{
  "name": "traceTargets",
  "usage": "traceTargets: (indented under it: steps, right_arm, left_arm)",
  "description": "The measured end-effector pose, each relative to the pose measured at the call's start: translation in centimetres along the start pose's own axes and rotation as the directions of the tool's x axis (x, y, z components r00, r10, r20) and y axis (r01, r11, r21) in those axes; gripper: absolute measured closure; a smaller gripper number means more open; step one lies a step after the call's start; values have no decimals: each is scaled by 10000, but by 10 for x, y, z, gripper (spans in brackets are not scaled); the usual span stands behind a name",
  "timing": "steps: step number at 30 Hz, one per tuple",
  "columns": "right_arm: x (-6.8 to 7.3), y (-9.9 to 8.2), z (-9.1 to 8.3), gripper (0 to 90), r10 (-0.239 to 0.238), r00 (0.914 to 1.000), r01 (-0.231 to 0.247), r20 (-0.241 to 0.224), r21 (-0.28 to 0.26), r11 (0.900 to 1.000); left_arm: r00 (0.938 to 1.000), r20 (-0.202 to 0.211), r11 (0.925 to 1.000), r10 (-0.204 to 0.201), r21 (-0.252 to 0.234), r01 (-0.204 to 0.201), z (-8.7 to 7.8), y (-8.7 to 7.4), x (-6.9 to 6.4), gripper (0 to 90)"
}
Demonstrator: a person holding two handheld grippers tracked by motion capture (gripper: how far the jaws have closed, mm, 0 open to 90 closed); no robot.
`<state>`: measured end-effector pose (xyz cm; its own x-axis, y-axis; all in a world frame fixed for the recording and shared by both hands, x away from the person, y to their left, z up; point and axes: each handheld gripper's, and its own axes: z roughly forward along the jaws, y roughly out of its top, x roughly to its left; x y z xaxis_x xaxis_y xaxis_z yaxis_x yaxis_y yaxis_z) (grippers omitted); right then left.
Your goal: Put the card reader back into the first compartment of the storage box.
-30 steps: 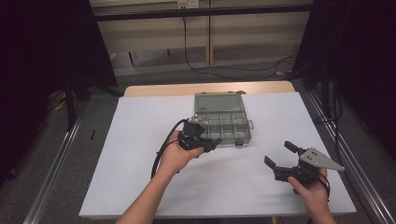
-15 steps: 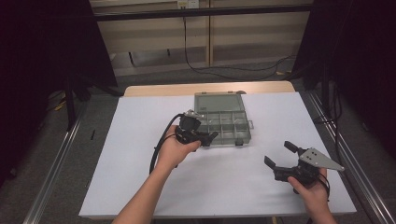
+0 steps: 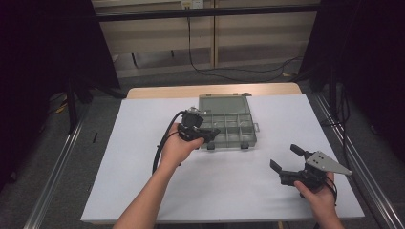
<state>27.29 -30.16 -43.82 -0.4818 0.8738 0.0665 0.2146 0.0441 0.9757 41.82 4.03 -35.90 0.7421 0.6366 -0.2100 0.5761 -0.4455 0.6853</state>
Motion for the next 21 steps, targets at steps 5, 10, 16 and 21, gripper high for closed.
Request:
traceTargets:
  steps: [5, 10, 16, 21]
  right_arm:
    - [0, 0, 0, 40, -29, 10000, 29, 18, -20, 10000]
    - [1, 0, 1, 40, -62, 10000, 62, -59, 5, 10000]
    - [1, -1, 2, 40, -110, 9999, 111, -82, 92, 9999]
    - [0, 0, 1, 40, -34, 10000, 34, -61, 19, 10000]
  left_arm:
    - [9998, -173, 10000, -62, 19, 62, 1, 4, 2, 738]
    - [9994, -260, 9998, -216, 40, 217, 4, 8, 6, 738]
    - [9979, -437, 9988, -480, -57, 478, 6, 10, 11, 738]
    - [9968, -533, 9982, -595, -80, 591, 7, 11, 15, 738]
